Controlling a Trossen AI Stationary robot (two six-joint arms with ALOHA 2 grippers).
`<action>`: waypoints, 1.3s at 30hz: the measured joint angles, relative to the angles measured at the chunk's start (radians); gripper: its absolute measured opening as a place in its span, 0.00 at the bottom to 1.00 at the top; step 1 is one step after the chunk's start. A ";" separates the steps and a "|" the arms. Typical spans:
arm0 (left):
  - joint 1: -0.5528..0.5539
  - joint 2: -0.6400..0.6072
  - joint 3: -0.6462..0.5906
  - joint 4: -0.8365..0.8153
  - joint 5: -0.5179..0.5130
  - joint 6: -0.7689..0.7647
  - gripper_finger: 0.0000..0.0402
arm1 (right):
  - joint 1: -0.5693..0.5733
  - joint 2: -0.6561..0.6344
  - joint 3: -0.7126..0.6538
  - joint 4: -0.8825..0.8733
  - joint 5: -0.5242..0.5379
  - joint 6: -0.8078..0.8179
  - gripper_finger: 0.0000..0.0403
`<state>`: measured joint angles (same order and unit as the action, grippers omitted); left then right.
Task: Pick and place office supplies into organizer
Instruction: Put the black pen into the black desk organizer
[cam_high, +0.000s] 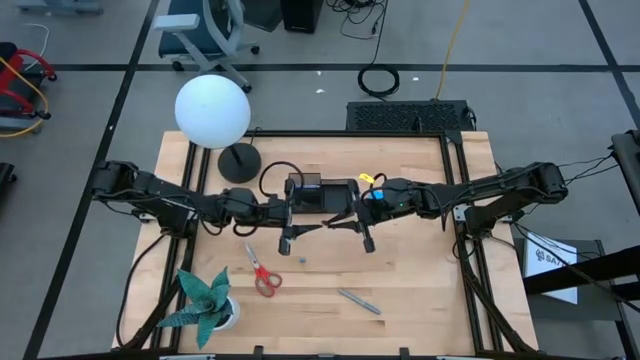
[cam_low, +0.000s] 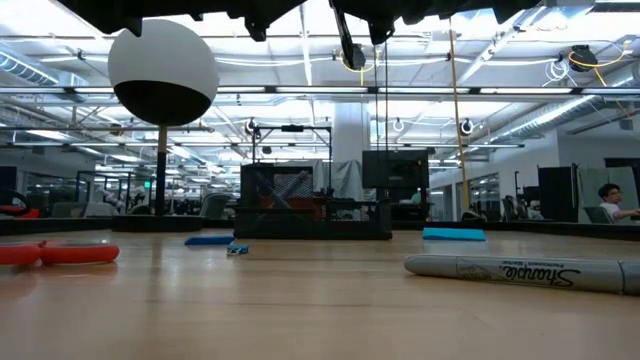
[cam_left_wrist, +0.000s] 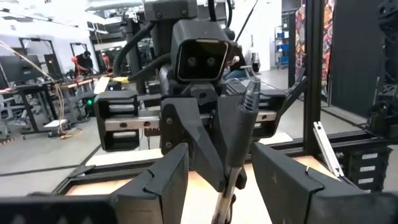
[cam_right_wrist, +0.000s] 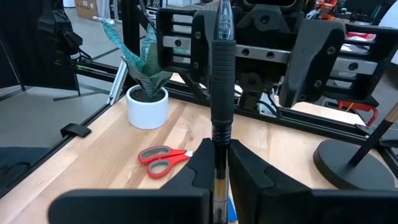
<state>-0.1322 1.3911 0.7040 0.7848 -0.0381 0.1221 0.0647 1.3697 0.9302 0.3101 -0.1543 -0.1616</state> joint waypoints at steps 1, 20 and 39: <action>0.000 -0.001 0.000 0.006 0.004 0.000 0.46 | 0.000 0.000 0.000 0.002 0.000 0.000 0.04; 0.000 -0.001 0.000 0.036 0.014 -0.028 0.46 | -0.006 0.017 0.000 0.028 0.027 -0.008 0.04; 0.004 0.154 0.132 0.045 0.009 -0.017 0.46 | -0.006 0.024 0.000 0.067 0.027 -0.019 0.04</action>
<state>-0.1284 1.5455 0.8362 0.8297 -0.0295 0.1050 0.0586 1.3941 0.9306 0.3772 -0.1272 -0.1808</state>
